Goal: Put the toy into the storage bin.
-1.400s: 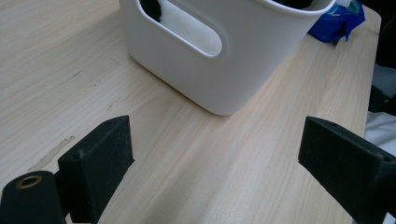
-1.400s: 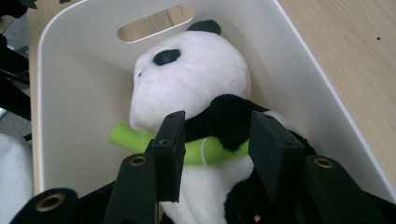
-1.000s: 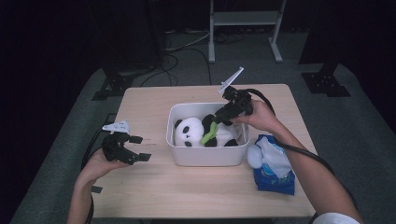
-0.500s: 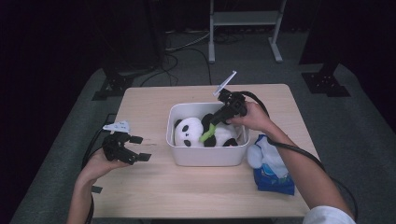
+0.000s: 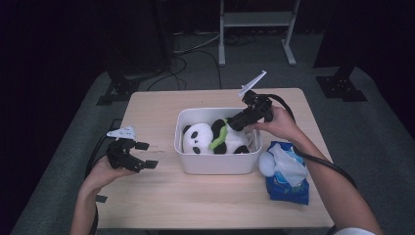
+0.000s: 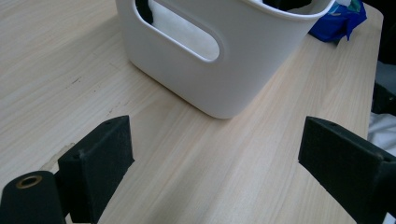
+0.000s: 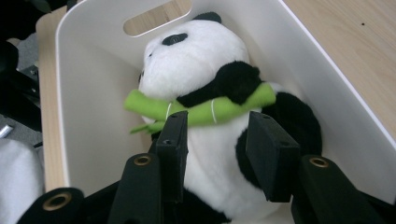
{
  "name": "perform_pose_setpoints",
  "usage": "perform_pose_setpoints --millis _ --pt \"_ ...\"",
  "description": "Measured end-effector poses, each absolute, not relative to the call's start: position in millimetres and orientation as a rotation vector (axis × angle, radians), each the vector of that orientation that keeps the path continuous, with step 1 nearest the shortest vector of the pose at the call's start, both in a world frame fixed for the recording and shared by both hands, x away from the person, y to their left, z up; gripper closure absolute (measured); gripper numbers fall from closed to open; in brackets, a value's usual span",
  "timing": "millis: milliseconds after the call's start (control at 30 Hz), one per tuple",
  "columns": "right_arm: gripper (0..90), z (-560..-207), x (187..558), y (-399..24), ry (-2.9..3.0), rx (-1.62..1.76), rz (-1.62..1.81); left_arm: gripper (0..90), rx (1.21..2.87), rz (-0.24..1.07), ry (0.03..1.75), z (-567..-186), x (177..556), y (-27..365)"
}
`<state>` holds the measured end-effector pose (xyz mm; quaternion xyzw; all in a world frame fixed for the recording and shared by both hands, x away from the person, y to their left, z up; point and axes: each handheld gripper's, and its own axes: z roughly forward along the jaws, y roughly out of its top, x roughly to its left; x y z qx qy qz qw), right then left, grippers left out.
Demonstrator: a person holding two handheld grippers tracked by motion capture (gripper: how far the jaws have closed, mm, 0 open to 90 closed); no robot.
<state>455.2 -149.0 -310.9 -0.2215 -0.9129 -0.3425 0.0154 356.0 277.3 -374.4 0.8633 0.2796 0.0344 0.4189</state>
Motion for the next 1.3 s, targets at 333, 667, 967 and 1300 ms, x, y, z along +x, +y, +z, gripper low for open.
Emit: perform_pose_setpoints --millis 333,667,967,1300 --pt "56.0 -298.7 433.3 -190.3 -2.824 -0.779 -1.156 8.7 2.165 0.092 0.695 -373.6 355.3 276.3" --pt "55.8 -292.2 417.6 -229.3 -2.824 -0.878 -1.205 8.7 2.162 0.1 0.703 -374.1 353.9 278.1" --pt "54.9 -295.1 405.2 -257.3 -2.803 -0.963 -1.241 8.7 2.155 0.105 0.714 -376.0 353.3 278.2" --pt "54.1 -311.8 392.7 -282.4 -2.761 -1.049 -1.268 8.7 2.158 0.113 0.719 -377.5 353.7 278.3"
